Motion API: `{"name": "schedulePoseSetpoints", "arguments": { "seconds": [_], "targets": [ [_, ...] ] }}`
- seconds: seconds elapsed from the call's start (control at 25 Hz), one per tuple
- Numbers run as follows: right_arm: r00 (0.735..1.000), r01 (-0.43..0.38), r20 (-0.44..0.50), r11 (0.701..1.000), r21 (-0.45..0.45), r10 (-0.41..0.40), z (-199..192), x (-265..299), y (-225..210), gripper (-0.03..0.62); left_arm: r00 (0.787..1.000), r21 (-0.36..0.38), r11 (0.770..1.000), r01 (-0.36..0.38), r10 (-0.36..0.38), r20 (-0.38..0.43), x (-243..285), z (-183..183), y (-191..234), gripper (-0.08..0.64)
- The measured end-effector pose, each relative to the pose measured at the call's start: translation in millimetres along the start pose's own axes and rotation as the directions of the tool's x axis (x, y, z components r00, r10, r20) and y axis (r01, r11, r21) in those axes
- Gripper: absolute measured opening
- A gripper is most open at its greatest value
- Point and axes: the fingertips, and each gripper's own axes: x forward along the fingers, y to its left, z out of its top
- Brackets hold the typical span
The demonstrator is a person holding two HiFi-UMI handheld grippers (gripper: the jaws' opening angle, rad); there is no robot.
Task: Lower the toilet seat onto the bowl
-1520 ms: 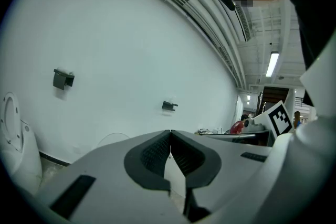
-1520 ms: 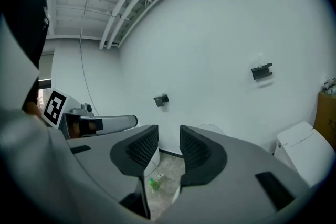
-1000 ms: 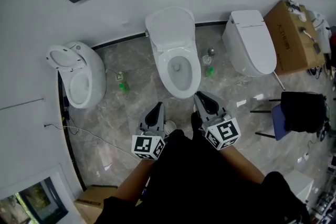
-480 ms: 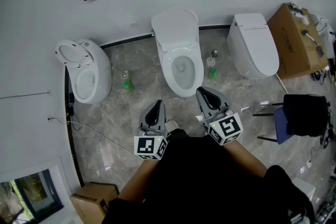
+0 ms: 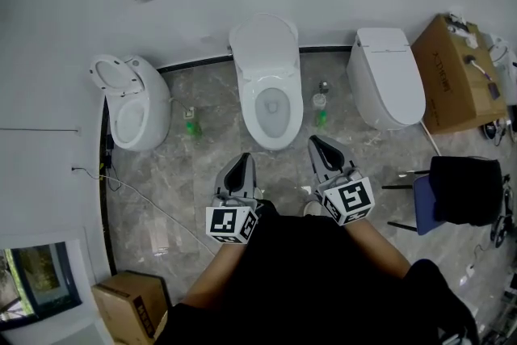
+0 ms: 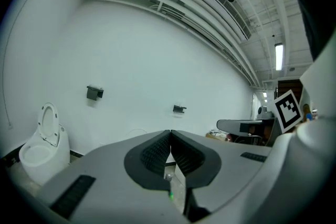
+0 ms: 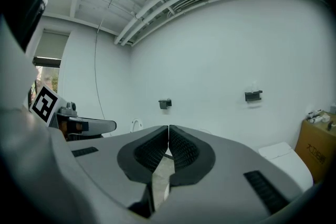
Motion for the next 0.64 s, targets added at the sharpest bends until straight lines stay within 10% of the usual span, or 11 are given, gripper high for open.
{"name": "schedulePoseSetpoints", "arguments": {
  "seconds": [0.64],
  "targets": [
    [1.000, 0.021, 0.012, 1.000, -0.003, -0.021, -0.2, -66.6, -52.0, 0.032, 1.000, 0.019, 0.999, -0.025, 0.025, 0.015, 1.2, -9.0, -75.3, 0.017]
  ]
}}
